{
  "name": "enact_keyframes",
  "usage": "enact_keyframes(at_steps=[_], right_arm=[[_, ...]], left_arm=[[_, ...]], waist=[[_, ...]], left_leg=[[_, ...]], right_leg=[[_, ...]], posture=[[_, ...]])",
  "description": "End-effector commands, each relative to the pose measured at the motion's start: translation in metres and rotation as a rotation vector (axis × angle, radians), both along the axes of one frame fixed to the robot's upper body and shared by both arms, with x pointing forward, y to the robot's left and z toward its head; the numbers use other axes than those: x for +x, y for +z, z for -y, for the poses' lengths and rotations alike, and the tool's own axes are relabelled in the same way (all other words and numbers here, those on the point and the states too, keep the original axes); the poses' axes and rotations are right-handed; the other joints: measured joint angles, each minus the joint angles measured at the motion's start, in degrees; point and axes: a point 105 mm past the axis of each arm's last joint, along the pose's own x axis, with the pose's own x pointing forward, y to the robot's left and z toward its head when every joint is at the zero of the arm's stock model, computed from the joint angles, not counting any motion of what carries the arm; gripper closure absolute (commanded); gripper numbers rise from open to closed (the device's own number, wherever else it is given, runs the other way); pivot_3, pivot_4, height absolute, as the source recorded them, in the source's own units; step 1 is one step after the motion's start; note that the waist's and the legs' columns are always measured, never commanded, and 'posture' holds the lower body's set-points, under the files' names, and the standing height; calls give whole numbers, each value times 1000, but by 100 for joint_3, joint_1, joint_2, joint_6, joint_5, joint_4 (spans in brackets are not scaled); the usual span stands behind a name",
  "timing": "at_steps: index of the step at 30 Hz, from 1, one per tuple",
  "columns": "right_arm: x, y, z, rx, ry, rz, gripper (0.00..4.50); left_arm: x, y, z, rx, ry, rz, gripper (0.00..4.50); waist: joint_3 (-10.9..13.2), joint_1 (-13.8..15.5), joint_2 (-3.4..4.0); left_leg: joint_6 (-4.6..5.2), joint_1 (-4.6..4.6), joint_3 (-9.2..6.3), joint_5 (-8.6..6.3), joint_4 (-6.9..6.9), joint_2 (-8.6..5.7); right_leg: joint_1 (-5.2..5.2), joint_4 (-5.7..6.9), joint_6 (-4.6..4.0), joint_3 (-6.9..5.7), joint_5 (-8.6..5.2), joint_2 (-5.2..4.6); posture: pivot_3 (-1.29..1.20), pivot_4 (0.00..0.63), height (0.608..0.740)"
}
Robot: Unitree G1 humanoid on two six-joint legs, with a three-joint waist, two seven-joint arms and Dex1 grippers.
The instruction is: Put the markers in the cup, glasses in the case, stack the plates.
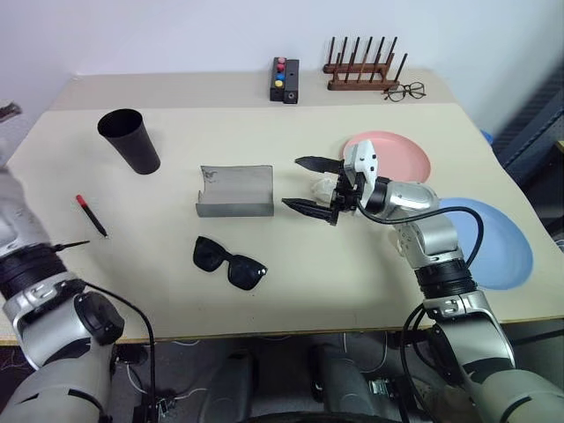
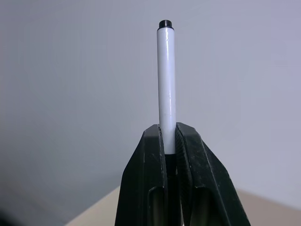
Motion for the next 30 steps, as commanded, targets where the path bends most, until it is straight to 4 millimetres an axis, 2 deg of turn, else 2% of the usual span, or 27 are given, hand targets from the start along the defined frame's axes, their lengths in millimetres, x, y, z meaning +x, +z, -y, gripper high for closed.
enact_keyframes(at_steps=[1, 4, 13, 20, 30], right_arm=[[0, 17, -1, 38, 1, 56, 0], [1, 17, 0, 38, -6, 58, 0], [0, 18, 3, 37, -20, 56, 0], [-1, 18, 1, 42, -20, 54, 0], [-3, 19, 1, 44, -22, 55, 0]], left_arm=[[13, 20, 24, 124, -18, 86, 4470], [30, 21, 48, 198, -59, 96, 4470], [60, 9, 89, 380, -26, 29, 4470], [70, -4, 100, 523, 78, -61, 4470], [77, -28, 90, 442, 86, -134, 4470]], waist=[[0, 10, 0], [0, 17, 0], [0, 7, 0], [1, 3, 0], [1, 9, 0]], left_leg=[[0, 0, 0, 0, 0, 0], [1, -1, -1, 0, 0, -2], [2, -2, 0, 0, -2, -3], [3, -4, -1, 0, -2, -4], [3, -5, -1, 0, -2, -4]], right_leg=[[0, 0, 0, -1, 0, 0], [0, 0, 0, -1, 0, 0], [-4, 3, 1, -1, 1, 1], [-4, 4, 3, -2, 1, 1], [-6, 4, 4, -3, 1, 1]], posture=[[0, 150, 740], [0, 150, 740], [0, 150, 740], [0, 150, 740], [0, 150, 740]])
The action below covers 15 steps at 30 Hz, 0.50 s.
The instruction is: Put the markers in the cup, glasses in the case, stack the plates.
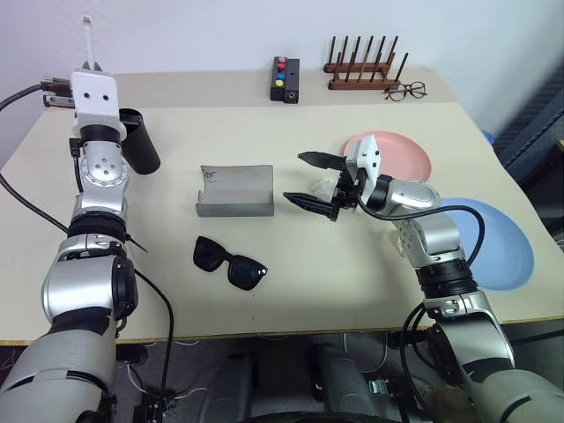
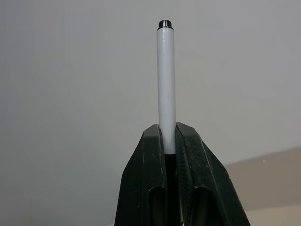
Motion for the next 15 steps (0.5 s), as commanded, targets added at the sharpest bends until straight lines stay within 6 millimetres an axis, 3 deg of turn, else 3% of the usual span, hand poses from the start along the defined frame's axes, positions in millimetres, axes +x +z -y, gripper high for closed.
enact_keyframes(at_steps=[1, 15], right_arm=[[-5, 14, 1, 30, 6, 52, 0], [-9, 15, 6, 35, -18, 55, 0]], left_arm=[[-4, 15, -5, -28, 8, 59, 4470], [3, 9, 0, -28, 10, 17, 4470]], waist=[[0, -2, 0], [0, 0, -1]], left_leg=[[0, 0, 0, 0, 0, 0], [0, -1, -1, 0, 0, 0]], right_leg=[[0, 0, 0, 0, 0, 0], [0, 0, 1, -1, 0, 0]], posture=[[0, 150, 740], [0, 150, 740]])
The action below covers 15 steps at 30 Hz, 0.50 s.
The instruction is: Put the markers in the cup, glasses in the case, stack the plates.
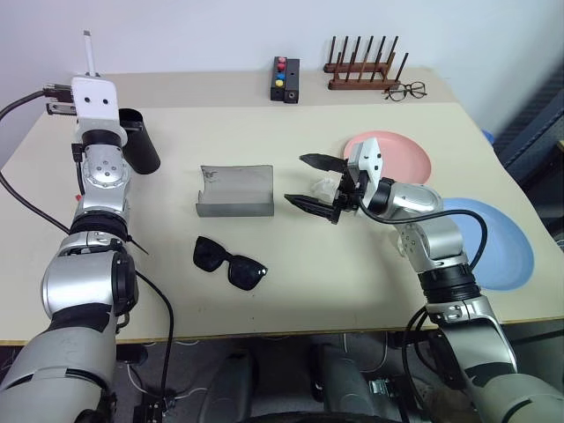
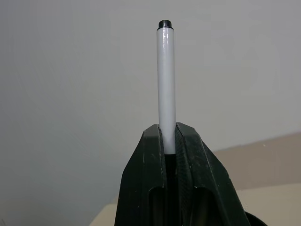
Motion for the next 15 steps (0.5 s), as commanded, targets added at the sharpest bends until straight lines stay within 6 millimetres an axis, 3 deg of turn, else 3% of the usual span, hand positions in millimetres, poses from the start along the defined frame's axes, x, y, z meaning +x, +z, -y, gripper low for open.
enact_keyframes(at_steps=[1, 7, 11, 15], right_arm=[[-4, 16, 3, 30, -5, 57, 0], [-4, 17, 5, 32, -17, 56, 0], [-4, 17, 6, 35, -23, 56, 0], [-4, 17, 7, 37, -29, 56, 0]], left_arm=[[0, 16, 4, 12, -7, 46, 4470], [1, 15, 4, 1, -2, 39, 4470], [1, 14, 5, -4, -11, 37, 2900], [2, 15, 5, -8, -17, 38, 875]], waist=[[0, 2, 0], [0, 3, 0], [0, 3, 0], [0, 2, 0]], left_leg=[[0, 0, 0, 0, 0, 0], [0, 0, 0, 0, 0, 0], [0, 0, 0, 0, 0, 0], [0, -1, 0, 0, 0, 0]], right_leg=[[0, 0, 0, 0, 0, 0], [0, 0, 0, 0, 0, 0], [0, 0, 0, 0, 0, 0], [0, -1, 0, -1, 0, 0]], posture=[[0, 150, 740], [0, 150, 740], [0, 150, 740], [0, 150, 740]])
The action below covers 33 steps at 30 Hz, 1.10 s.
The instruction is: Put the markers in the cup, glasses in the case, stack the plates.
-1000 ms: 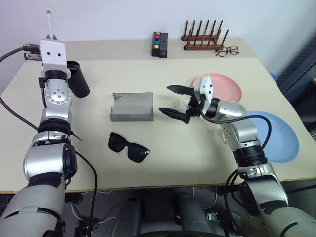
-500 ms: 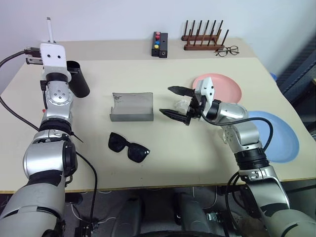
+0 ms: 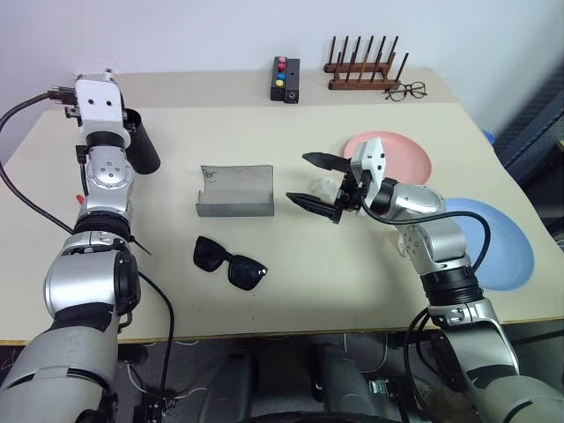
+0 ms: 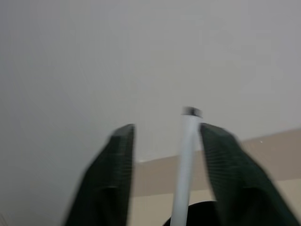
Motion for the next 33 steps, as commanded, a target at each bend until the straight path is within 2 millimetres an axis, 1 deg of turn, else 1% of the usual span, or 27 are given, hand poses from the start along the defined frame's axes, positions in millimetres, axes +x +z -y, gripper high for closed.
enact_keyframes(at_steps=[1, 9, 13, 14, 16, 17, 18, 20, 22, 24, 25, 27, 29, 30, 31, 33], right_arm=[[-3, 15, 4, 21, -7, 55, 0], [-1, 15, 4, 23, -9, 54, 0], [-1, 15, 3, 23, -9, 53, 0], [-1, 14, 3, 21, -10, 51, 0], [-3, 11, 5, 7, -6, 44, 0], [-5, 9, 6, -3, 0, 39, 0], [-6, 8, 7, -9, 4, 35, 0], [-9, 6, 10, -27, 18, 28, 0], [-10, 6, 11, -39, 29, 24, 0], [-10, 5, 12, -55, 46, 24, 0], [-9, 5, 12, -60, 52, 23, 0], [-7, 6, 10, -66, 70, 27, 0], [-5, 7, 7, -69, 90, 31, 0], [-5, 7, 5, -68, 100, 33, 0], [-4, 7, 3, -68, 105, 33, 0], [-2, 8, -1, -65, 121, 35, 0]], left_arm=[[-1, 20, 2, 2, -12, 54, 875], [-2, 26, 3, -10, -27, 79, 875], [-4, 36, 1, -91, -81, 134, 875], [-8, 41, -4, -142, -99, 168, 875], [-18, 47, -27, -253, -98, 230, 875], [-25, 48, -38, -306, -113, 256, 875], [-29, 48, -44, -336, -127, 269, 875], [-48, 35, -71, -426, -98, 271, 875], [-63, 24, -84, -476, -80, 241, 875], [-86, 1, -100, -586, -36, 154, 875], [-95, -6, -103, -620, -15, 117, 875], [-119, -31, -112, -697, 124, 20, 875], [-138, -50, -110, -785, 206, -48, 875], [-144, -57, -106, -813, 223, -71, 875], [-147, -60, -103, -832, 233, -86, 875], [-151, -74, -93, -843, 283, -155, 875]], waist=[[0, -1, 0], [0, -1, 0], [0, 1, 0], [0, 1, 0], [1, -17, -1], [1, -27, -2], [2, -36, -1], [3, -106, 7], [4, -163, 9], [5, -181, 9], [5, -182, 7], [6, -155, 6], [6, -130, 4], [6, -94, 4], [6, -56, 3], [6, 16, 3]], left_leg=[[0, 0, 0, 0, 0, 0], [0, 0, 0, 0, 0, 0], [0, 0, 0, 0, 0, 0], [0, -1, 0, 0, 0, 0], [0, -1, 0, 0, 0, 0], [0, -2, 0, 0, 0, 1], [0, -4, 0, 0, -1, 2], [0, -2, 1, 0, -5, 4], [1, 2, 1, -1, -9, 9], [3, 3, -5, -2, -11, 13], [4, 3, -8, -2, -10, 20], [4, 3, -13, -3, -7, 26], [4, 2, -16, -3, -5, 24], [4, 3, -19, -3, -1, 22], [4, 5, -18, -2, 1, 18], [3, 9, -14, -2, 8, 16]], right_leg=[[0, 0, 0, 0, 0, 0], [0, 0, 0, 0, 0, 0], [0, 0, 0, 0, 0, 0], [0, 0, 0, 0, 0, 0], [0, -1, 0, 0, 0, 0], [-1, -2, 0, 0, 0, 0], [-5, -2, 0, 1, 0, 0], [-6, -1, 0, 2, 0, -1], [-6, 2, 1, 9, -1, -3], [-9, 2, 1, 15, -1, -2], [-11, 4, 1, 18, -1, -2], [-11, 5, 0, 19, 0, -2], [-9, 4, 0, 17, 0, -2], [-4, 4, 0, 17, 0, -4], [1, 3, 0, 14, -1, -6], [15, -1, 0, 5, -1, -3]], posture=[[0, 150, 740], [0, 150, 740], [0, 150, 740], [0, 150, 740], [0, 150, 740], [0, 150, 740], [0, 150, 740], [0, 150, 740], [0, 150, 740], [0, 150, 740], [0, 150, 740], [0, 150, 740], [0, 150, 740], [0, 150, 740], [0, 150, 740], [0, 150, 740]])
